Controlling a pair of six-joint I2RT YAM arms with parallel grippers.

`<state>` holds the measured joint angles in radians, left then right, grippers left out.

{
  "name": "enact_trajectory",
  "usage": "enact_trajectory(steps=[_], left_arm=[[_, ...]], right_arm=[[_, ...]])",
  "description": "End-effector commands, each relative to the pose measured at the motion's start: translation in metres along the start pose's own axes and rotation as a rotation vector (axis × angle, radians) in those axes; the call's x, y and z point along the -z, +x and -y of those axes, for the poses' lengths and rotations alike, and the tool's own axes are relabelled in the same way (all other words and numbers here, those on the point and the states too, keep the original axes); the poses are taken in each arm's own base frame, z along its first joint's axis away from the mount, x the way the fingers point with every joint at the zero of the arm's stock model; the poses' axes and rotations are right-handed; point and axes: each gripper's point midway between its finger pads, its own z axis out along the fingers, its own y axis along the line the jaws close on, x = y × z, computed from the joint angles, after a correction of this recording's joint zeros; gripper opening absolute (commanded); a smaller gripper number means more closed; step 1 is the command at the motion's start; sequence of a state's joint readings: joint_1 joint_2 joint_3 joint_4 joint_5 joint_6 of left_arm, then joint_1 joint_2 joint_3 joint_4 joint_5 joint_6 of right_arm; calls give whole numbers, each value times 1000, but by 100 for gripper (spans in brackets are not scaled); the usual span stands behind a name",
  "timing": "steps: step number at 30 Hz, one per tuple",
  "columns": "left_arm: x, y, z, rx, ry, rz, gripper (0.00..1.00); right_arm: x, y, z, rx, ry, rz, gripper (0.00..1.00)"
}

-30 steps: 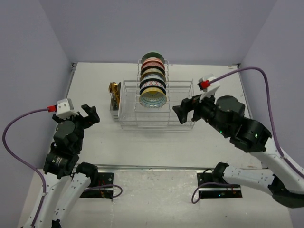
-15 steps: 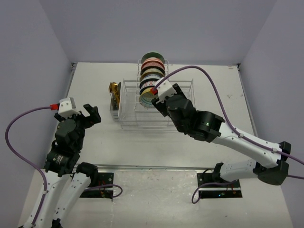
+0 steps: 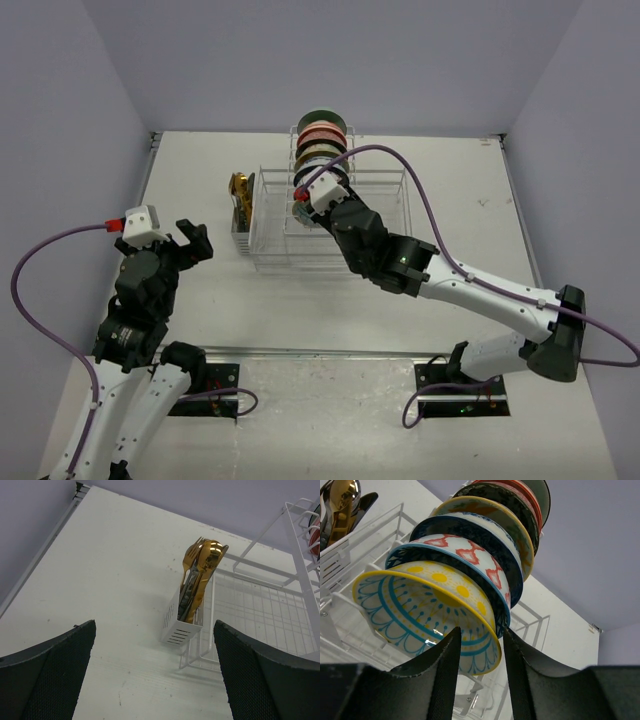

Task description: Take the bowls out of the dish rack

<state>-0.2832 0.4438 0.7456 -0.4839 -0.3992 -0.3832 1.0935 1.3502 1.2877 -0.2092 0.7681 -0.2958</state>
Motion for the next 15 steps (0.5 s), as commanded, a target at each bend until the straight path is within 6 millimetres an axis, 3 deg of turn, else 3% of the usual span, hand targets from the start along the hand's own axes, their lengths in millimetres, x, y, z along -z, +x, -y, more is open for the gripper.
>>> enact_trajectory(steps=[1, 6, 15], left_arm=[[1, -7, 3, -1, 17, 23, 100], [2, -9, 4, 1, 27, 29, 100], [5, -11, 4, 7, 35, 41, 100]], right_arm=[[-8, -15, 9, -38, 56, 71, 40], [-15, -3, 3, -37, 76, 64, 21], [-13, 5, 6, -78, 113, 80, 6]])
